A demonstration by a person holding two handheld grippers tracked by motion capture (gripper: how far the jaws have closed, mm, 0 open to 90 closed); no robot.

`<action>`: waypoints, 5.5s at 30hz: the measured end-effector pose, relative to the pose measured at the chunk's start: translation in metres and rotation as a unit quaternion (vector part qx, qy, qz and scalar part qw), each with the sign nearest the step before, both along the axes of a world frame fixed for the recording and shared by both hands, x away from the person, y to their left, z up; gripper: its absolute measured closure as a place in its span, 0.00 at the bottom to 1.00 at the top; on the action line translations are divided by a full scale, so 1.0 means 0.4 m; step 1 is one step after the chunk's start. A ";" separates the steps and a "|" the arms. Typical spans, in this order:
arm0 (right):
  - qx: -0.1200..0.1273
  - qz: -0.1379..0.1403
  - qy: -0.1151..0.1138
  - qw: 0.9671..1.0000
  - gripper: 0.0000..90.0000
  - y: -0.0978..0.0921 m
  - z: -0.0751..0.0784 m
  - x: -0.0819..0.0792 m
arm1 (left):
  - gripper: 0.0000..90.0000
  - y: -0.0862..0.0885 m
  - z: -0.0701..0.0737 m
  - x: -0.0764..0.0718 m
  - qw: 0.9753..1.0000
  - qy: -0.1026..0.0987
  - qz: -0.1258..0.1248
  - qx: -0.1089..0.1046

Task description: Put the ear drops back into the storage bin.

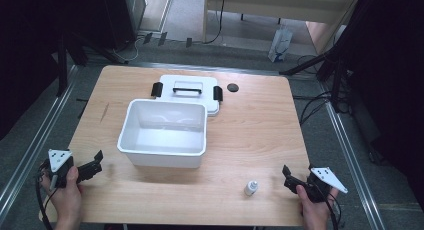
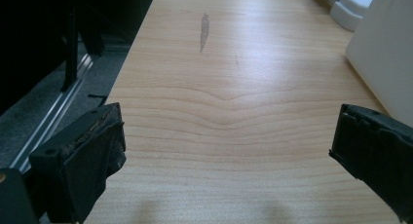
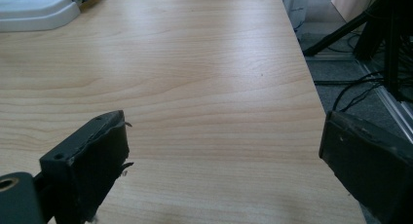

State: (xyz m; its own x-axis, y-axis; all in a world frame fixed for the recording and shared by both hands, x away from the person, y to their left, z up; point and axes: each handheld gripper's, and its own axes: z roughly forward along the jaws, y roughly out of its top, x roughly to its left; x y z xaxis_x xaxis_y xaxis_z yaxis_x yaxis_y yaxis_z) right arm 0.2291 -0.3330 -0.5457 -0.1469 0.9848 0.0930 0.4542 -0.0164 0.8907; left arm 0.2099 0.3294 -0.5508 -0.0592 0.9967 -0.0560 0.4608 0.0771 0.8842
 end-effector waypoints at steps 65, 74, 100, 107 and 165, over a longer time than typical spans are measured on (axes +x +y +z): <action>-0.243 0.352 0.253 0.868 0.21 0.167 0.233 0.079 | 0.00 -0.008 -0.001 0.005 1.000 0.022 -0.018 0.008; -0.256 0.405 0.264 0.837 0.43 0.221 0.235 0.058 | 0.00 -0.008 -0.001 0.005 1.000 0.021 -0.017 0.007; -0.284 0.466 0.300 0.783 0.73 0.320 0.212 0.053 | 0.00 -0.006 -0.001 0.007 1.000 0.024 -0.019 0.004; -0.293 0.473 0.302 0.774 0.80 0.327 0.221 0.064 | 0.00 -0.007 -0.001 0.007 0.999 0.025 -0.018 0.006; -0.298 0.489 0.269 0.774 0.80 0.493 0.412 0.326 | 0.00 -0.010 -0.001 0.006 0.999 0.023 -0.028 0.011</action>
